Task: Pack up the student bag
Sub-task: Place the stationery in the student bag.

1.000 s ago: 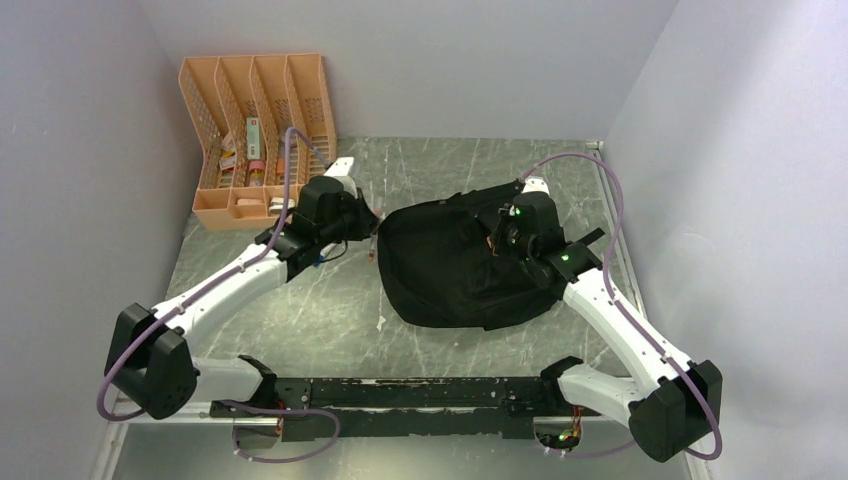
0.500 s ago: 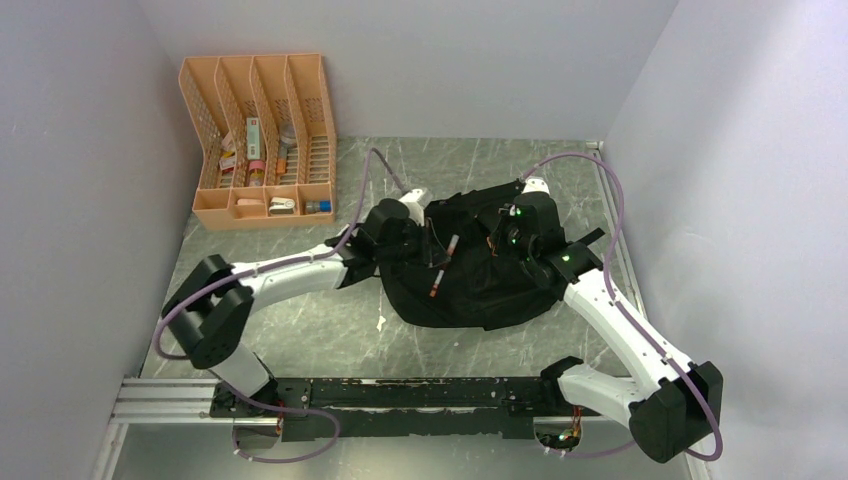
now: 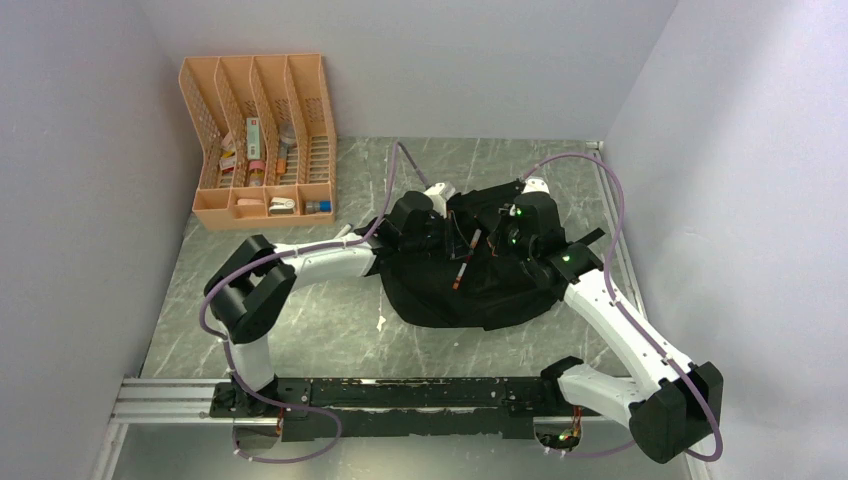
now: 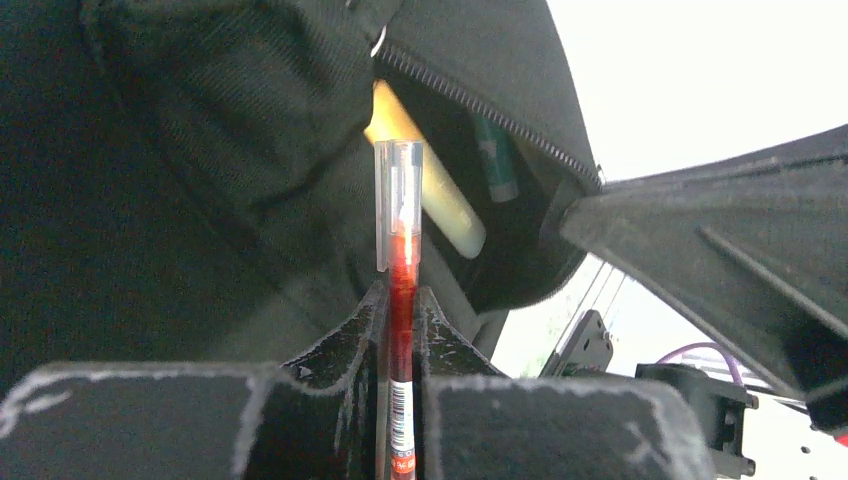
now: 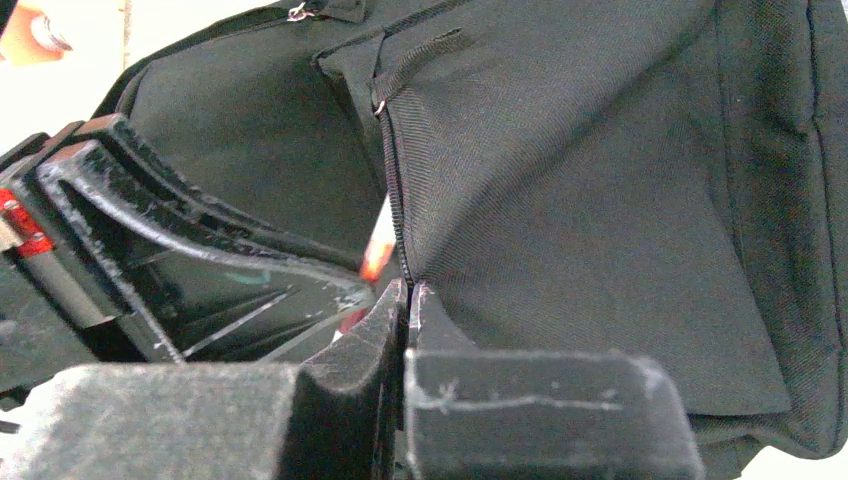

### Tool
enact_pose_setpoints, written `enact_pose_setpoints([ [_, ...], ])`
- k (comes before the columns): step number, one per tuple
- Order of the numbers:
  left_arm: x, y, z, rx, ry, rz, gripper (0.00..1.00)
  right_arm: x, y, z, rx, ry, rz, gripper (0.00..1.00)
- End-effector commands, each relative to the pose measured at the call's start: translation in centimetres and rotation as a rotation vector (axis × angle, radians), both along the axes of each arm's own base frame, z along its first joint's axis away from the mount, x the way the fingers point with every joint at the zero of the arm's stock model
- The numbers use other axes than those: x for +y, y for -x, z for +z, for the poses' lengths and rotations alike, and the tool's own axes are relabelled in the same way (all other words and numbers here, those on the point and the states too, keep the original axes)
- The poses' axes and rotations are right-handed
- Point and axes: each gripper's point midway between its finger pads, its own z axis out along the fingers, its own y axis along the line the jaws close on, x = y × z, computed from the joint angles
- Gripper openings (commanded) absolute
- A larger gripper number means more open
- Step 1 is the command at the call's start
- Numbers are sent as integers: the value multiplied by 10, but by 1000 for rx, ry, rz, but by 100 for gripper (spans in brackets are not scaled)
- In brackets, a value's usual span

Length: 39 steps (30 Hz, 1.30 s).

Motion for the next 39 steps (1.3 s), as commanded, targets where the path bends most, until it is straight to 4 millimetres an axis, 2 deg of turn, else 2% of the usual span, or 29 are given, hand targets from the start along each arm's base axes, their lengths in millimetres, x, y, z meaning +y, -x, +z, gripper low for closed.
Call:
enact_pose_setpoints([
  [1,-26,-6,21,-32,78,-42,5,3,3,7,-20,-34,8,0],
  [15,-70,-41,31,14,210,28,5,10,8,3,-8,-77,23,0],
  [19,-76,-50,28,31,237,63,5,10,8,1,-6,-86,19,0],
  [33,-93,-56,29,90,381,140,5,14,6,2,-4,-99,27,0],
  [35,-97,-53,25,92,364,126,10,14,6,1,-1,-101,28,0],
  [39,-96,-47,15,91,334,117,26,16,7,0,2,-105,30,0],
])
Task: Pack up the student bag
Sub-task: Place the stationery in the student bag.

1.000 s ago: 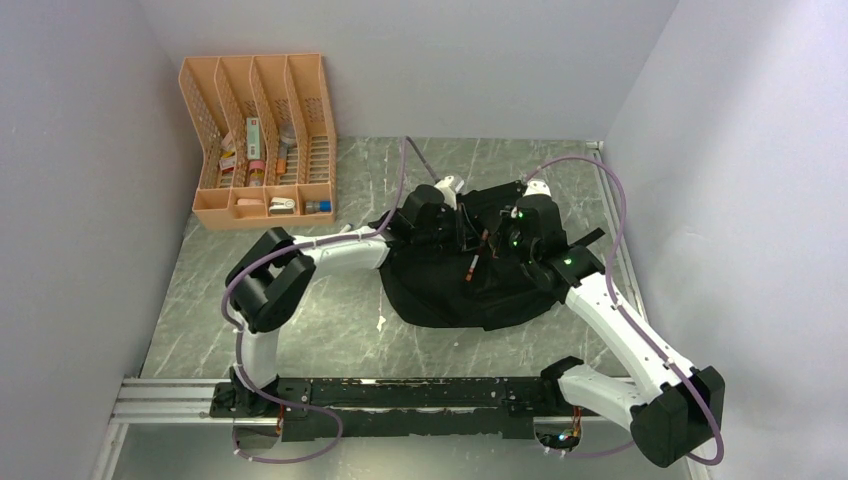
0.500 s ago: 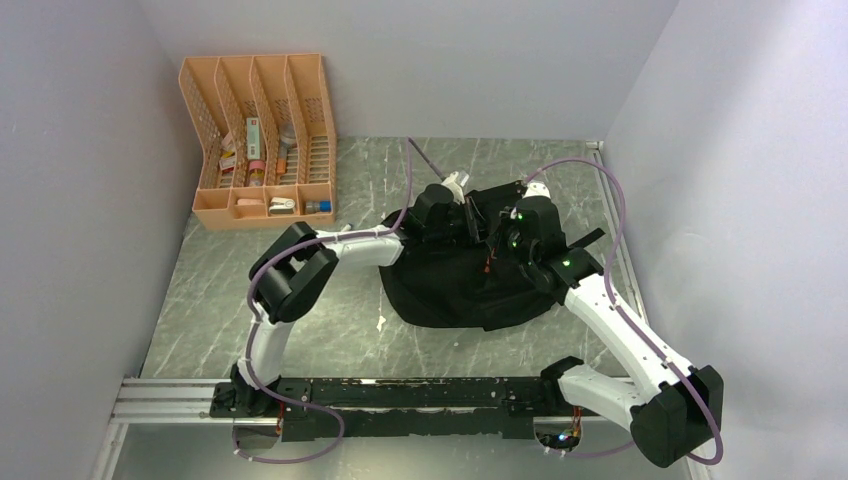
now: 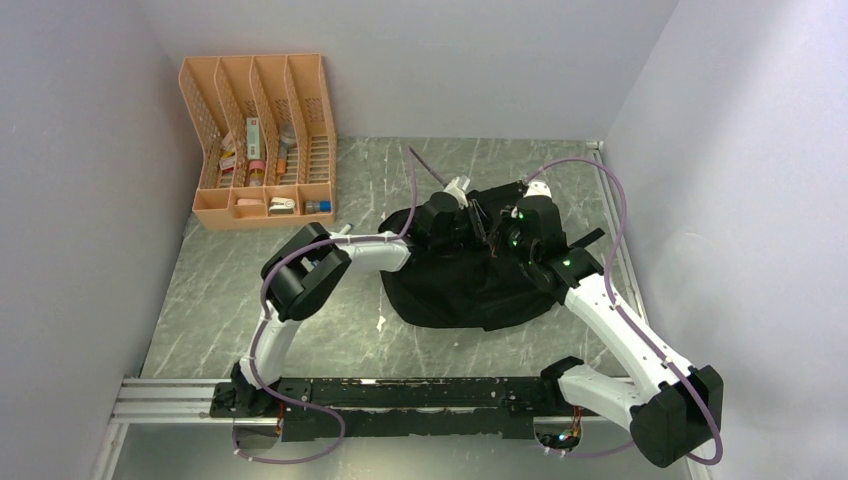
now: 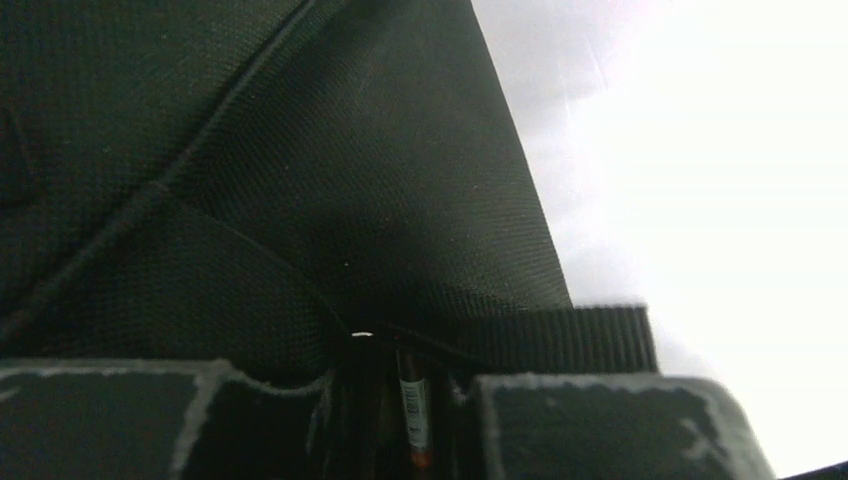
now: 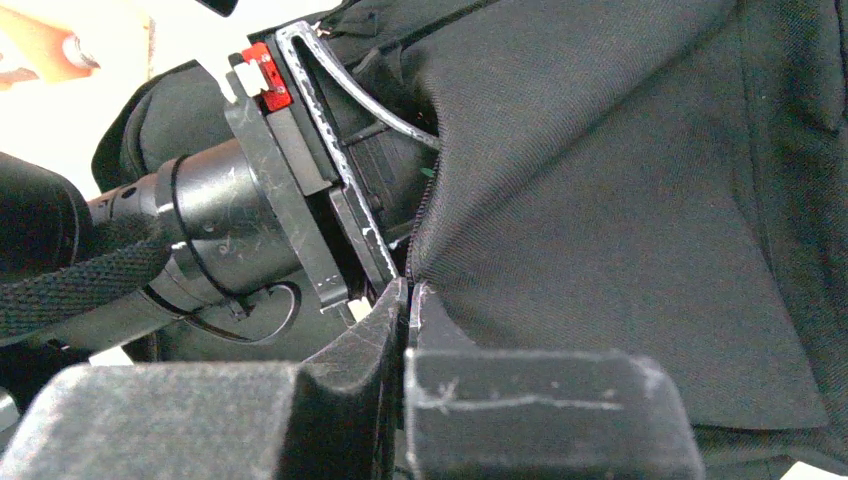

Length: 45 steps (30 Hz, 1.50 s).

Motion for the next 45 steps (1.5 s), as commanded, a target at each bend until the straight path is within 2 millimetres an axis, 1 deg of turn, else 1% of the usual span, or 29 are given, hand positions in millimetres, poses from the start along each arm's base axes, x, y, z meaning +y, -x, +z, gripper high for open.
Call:
enact_pose_setpoints([
  [1,-9,-2,16,-53,44,14,28,11,5,3,5,-49,39,0],
  [4,-6,0,13,-53,26,11,35,12,5,3,7,-51,40,0],
  [7,-4,1,15,-65,15,8,38,12,5,2,9,-53,41,0],
  [13,3,5,28,-107,-9,-4,39,11,4,3,5,-47,41,0],
  [15,7,8,29,-121,-30,-12,39,10,4,4,0,-43,35,0],
  [20,24,17,32,-168,-71,-19,40,8,3,10,-22,-50,19,0],
  [25,38,26,42,-219,-98,-36,41,6,2,11,-28,-46,12,0],
  [26,41,29,42,-226,-106,-42,41,6,3,11,-29,-45,10,0],
  [29,56,38,35,-229,-149,-50,41,3,3,13,-37,-43,-1,0],
  [31,70,44,27,-225,-186,-38,40,1,3,13,-41,-43,-8,0],
  [33,92,48,15,-210,-234,-9,38,0,4,13,-42,-41,-13,0],
  [35,116,53,10,-218,-271,18,38,1,4,12,-40,-41,-11,0],
  [38,154,58,11,-265,-364,61,39,1,4,10,-38,-37,-7,0],
  [40,183,54,18,-313,-458,120,38,0,4,10,-39,-34,-8,0],
  [41,199,51,17,-329,-526,157,38,1,4,10,-40,-33,-6,0],
  [43,236,42,13,-332,-667,248,36,1,4,9,-41,-33,-5,0],
  [45,273,32,11,-311,-734,322,35,1,4,9,-39,-31,-3,0],
])
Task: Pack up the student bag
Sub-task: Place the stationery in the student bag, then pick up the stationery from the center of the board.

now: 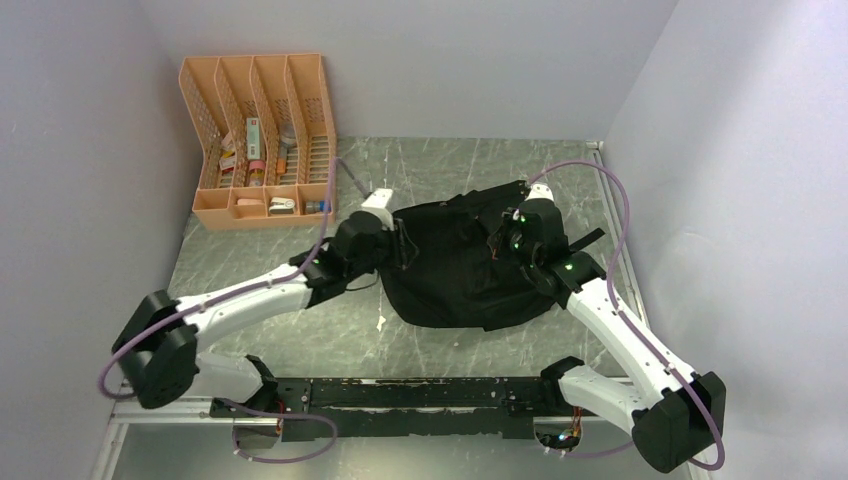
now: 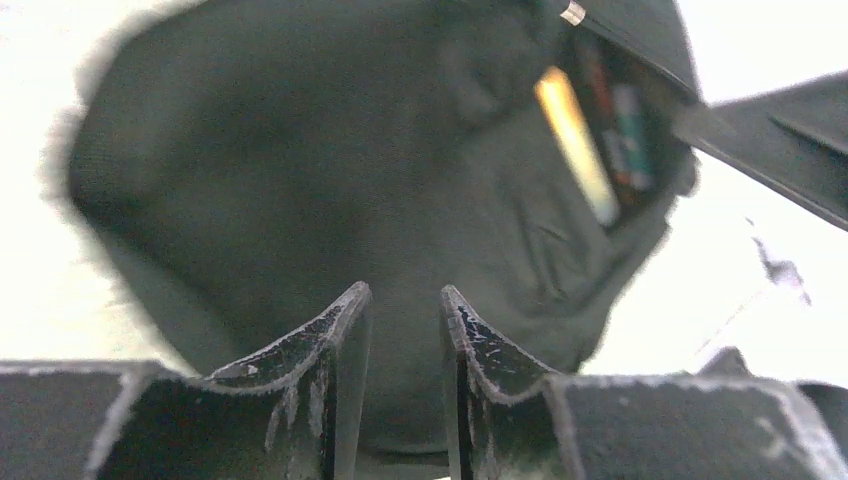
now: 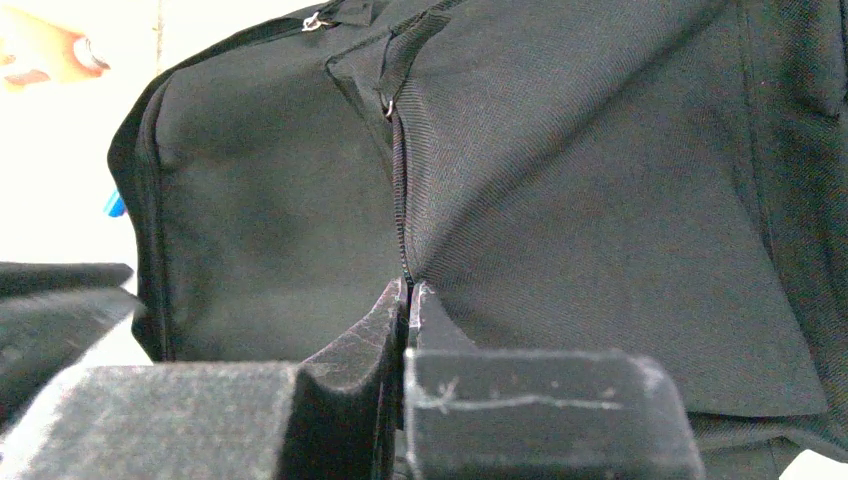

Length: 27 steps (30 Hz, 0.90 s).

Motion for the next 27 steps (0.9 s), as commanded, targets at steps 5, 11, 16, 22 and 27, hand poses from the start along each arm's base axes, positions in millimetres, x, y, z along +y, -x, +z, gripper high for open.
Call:
enact_pose_setpoints([
  [5,155,-44,-11,-19,-244,345,36,0,3,3,-24,-11,3,0],
  [11,199,-59,-37,111,-378,451,49,1,4,0,-14,-6,11,0],
  [16,215,-69,-57,191,-473,458,66,-1,2,3,-21,9,7,0],
  [22,226,-83,-67,230,-594,397,74,-3,1,1,-22,21,6,0],
  [27,222,-100,-71,239,-636,295,74,-1,0,0,-23,21,16,0],
])
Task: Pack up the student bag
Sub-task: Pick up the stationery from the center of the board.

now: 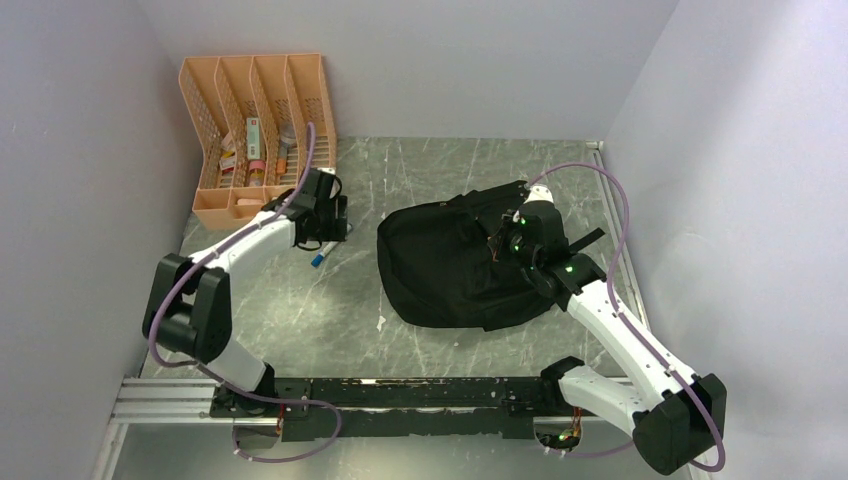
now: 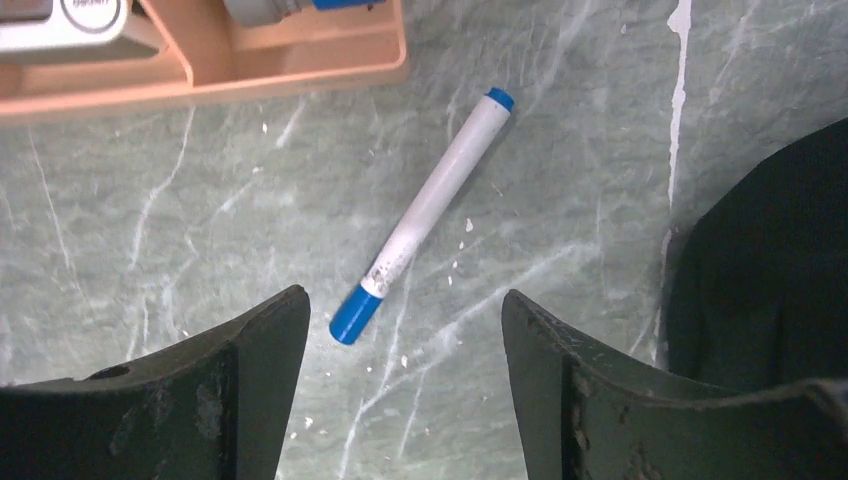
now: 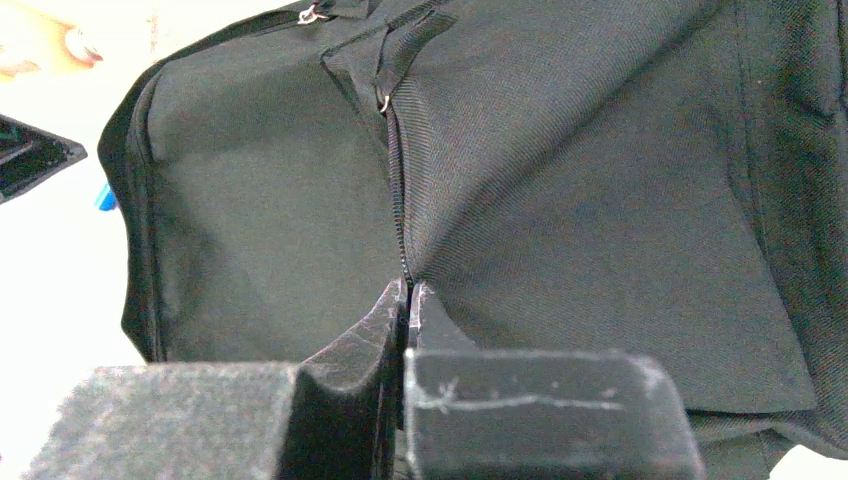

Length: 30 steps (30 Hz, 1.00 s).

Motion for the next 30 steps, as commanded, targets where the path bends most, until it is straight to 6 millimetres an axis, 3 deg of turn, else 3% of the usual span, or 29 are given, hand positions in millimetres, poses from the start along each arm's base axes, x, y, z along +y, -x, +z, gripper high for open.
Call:
enact_pose_setpoints([
  [1,0,-10,-2,63,-46,-112,74,2,-3,3,-18,8,13,0],
  [8,-3,-19,-24,140,-79,-156,72,5,-7,4,-21,11,24,0],
  [15,4,-12,-59,261,-99,-192,69,5,-5,1,-13,5,25,0],
  [21,1,-12,-64,278,-73,-199,64,6,-4,-1,-9,2,26,0],
  [30,-4,-10,-73,314,-52,-222,45,3,-2,-4,-5,4,16,0],
])
